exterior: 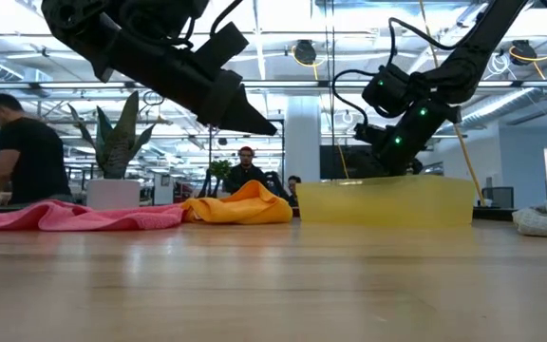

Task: Fold microfiber towels
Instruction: Put the yellow kitchen towel into the yellow bin

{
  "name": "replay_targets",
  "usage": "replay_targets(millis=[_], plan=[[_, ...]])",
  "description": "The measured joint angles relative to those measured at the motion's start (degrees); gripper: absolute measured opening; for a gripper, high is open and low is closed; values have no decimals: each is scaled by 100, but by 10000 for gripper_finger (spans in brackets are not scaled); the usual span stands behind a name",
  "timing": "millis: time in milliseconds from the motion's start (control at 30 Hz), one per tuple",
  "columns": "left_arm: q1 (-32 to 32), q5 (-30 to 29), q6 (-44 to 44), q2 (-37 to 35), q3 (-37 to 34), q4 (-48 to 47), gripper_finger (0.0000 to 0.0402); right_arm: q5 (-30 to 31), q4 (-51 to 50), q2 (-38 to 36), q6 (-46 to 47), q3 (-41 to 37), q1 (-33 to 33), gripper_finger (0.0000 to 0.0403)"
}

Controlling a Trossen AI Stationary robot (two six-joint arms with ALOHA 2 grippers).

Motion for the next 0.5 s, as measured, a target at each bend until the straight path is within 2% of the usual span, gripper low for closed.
replay_targets(millis=[100, 267, 500], plan=[[1, 2, -50, 0, 0, -88, 33, -162, 75, -58, -191, -2, 57, 0], [0, 4, -118, 0, 0, -85, 33, -1618, 300, -85, -100, 2, 148, 0], [0, 6, -132, 0, 0, -81, 33, -1604, 382, 337, -24, -2, -22, 0]])
